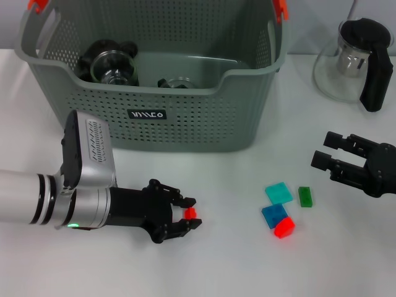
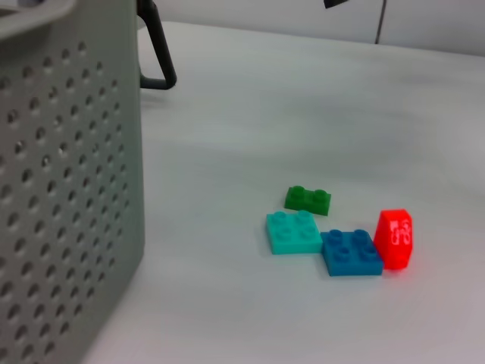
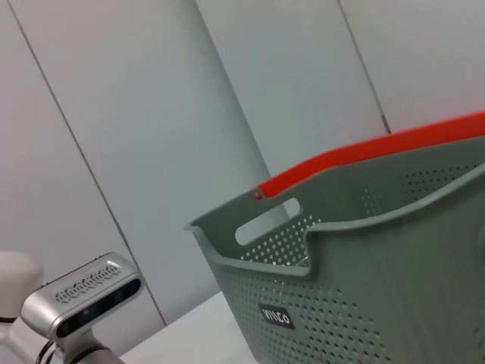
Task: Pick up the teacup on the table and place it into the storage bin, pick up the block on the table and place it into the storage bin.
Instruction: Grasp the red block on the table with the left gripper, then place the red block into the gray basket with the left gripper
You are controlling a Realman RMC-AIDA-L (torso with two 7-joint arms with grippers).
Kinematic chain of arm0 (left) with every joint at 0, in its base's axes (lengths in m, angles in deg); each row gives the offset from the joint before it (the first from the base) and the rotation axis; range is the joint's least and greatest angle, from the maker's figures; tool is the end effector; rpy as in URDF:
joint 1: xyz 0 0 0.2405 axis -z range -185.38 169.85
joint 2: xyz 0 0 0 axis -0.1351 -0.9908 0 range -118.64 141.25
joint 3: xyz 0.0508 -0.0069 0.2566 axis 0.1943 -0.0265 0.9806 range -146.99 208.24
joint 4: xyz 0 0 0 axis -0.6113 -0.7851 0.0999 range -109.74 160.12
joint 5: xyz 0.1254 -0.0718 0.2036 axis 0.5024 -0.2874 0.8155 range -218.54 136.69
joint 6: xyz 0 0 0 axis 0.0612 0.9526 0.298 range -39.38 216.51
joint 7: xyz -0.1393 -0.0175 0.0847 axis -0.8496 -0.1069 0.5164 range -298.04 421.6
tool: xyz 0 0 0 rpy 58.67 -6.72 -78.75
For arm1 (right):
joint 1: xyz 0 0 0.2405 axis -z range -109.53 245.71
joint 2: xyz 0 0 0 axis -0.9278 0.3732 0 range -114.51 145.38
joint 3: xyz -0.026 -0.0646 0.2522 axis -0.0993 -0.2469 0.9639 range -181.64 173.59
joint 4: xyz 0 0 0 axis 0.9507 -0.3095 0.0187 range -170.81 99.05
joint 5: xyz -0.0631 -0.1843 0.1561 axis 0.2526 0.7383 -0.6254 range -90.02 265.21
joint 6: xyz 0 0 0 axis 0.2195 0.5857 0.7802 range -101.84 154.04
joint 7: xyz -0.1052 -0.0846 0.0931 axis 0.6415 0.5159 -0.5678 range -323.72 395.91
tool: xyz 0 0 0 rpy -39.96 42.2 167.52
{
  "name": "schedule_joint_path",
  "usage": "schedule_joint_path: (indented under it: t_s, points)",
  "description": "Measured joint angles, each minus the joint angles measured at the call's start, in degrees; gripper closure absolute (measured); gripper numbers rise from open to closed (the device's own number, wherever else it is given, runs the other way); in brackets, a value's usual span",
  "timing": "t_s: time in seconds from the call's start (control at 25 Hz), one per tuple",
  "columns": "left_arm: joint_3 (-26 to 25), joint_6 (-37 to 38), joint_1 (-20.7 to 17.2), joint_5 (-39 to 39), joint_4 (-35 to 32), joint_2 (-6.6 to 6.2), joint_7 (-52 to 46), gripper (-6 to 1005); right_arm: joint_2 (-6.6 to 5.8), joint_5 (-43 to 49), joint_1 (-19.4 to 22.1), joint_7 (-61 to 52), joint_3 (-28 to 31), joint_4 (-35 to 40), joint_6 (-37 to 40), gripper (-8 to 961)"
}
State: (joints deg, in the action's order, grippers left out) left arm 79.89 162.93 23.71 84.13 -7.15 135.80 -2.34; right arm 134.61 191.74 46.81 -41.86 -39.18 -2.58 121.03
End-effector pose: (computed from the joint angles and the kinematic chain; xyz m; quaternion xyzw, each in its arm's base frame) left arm -0.2948 0.3509 -0.1131 -0.9853 -0.1021 -0.0931 0.1001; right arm 0.3180 0.3222 -0.0048 -0.8741 0.2886 0.3560 0.1608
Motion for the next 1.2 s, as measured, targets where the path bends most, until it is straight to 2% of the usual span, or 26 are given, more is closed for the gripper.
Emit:
schedule_joint_path:
  t_s: [0.28, 0.48, 0.72, 0.88, 1.08, 1.2]
  points:
    - [1.0, -1.2, 0.1, 0.0, -0.1, 0.03, -0.2, 562, 0.0, 0.0, 0.0, 0.0, 0.0, 0.0, 0.0, 194]
    - [0.7, -0.1, -0.1, -0.2, -0.6, -0.01, -0.5, 786, -0.05, 0.0, 0.0, 0.0, 0.0, 0.0, 0.1, 194]
    - [0.7, 2.7, -0.3, 0.1, -2.5, -0.31, -3.2, 815, -0.16, 0.0, -0.2, 0.0, 0.0, 0.0, 0.1, 194]
    - [-1.9, 13.1, -0.6, -0.1, -5.1, -2.11, -5.5, 811, -0.19, 0.0, -0.3, 0.0, 0.0, 0.0, 0.1, 194]
    - [-12.8, 30.1, 0.7, -0.2, -5.8, -5.23, -5.7, 807, -0.24, 0.0, -0.4, 0.0, 0.0, 0.0, 0.2, 194]
    - [-18.2, 36.8, 2.2, -1.6, -5.5, -6.41, -5.7, 804, -0.13, 0.0, -0.5, 0.0, -0.2, 0.0, 0.1, 194]
